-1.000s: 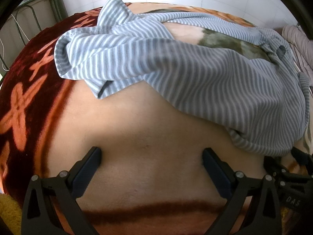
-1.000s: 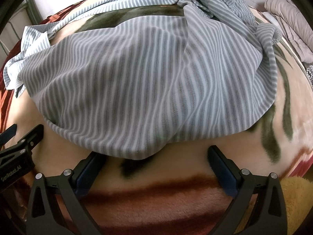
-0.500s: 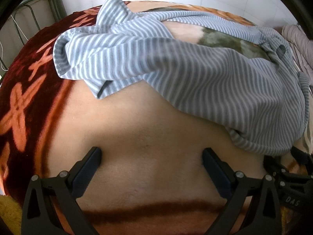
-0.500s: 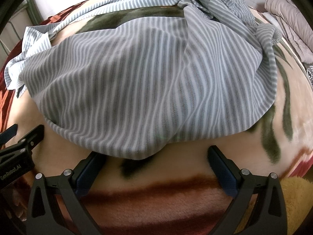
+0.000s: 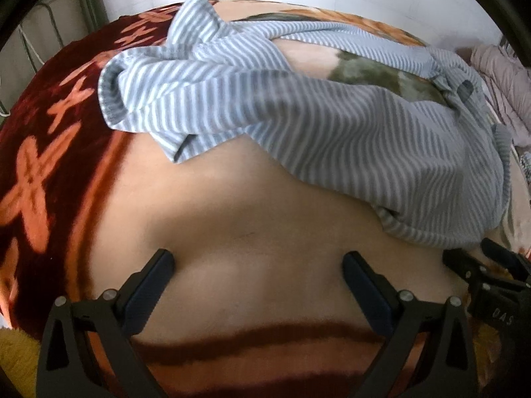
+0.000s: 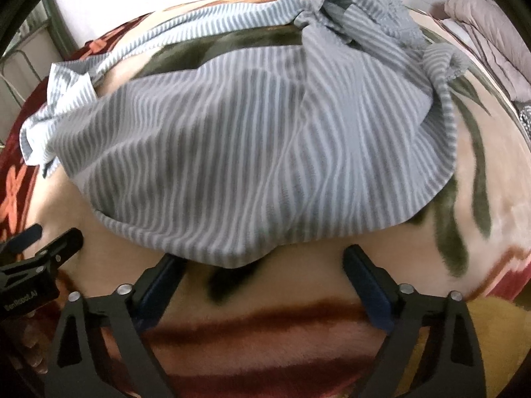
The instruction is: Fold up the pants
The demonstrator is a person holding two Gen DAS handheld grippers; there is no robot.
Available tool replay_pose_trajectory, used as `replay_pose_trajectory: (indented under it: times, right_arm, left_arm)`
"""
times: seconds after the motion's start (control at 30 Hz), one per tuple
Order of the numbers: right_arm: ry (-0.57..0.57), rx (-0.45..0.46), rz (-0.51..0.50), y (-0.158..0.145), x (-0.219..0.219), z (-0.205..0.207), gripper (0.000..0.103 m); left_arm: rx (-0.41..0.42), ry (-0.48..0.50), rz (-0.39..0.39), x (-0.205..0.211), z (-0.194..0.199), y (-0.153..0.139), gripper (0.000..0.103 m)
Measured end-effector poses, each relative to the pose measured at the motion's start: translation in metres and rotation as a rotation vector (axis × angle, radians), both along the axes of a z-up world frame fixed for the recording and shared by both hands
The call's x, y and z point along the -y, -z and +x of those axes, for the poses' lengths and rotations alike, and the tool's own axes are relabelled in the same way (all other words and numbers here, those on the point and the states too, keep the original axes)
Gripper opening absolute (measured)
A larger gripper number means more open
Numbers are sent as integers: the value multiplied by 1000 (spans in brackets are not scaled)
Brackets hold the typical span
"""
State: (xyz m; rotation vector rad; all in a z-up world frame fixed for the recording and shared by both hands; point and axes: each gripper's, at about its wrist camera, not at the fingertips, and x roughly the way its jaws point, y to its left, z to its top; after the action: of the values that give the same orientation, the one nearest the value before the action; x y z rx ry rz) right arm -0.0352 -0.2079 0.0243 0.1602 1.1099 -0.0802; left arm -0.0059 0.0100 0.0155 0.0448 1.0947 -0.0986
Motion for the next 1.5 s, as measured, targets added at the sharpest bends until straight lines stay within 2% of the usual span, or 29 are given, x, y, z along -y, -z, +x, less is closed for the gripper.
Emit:
replay_pose_trajectory:
  times: [0.2, 0.37, 0.7, 0.87, 1.1, 1.33, 1.5]
  right_arm:
    - [6, 54, 20, -31, 12, -5, 93]
    - [9, 103, -1, -59, 29, -1, 93]
    - [94, 128, -70, -79, 93, 12, 93]
    - [146, 128, -125, -78, 136, 19, 93]
    - [219, 107, -104, -63, 174, 30, 92]
    - [220, 88, -35, -49, 180, 46, 87]
    - [197, 127, -9, -60, 169, 46, 86]
  left_arm:
    - [28, -56, -36, -20, 5, -26, 103]
    - [74, -98, -4, -36, 15, -47, 103]
    - [106, -191, 3, -68, 34, -64, 103]
    - [105, -218, 8, -75, 43, -64, 103]
    - [90, -251, -1, -82, 53, -57, 103]
    - [57, -229, 8, -77, 51, -48, 103]
    - [44, -234, 33, -80, 52, -42, 103]
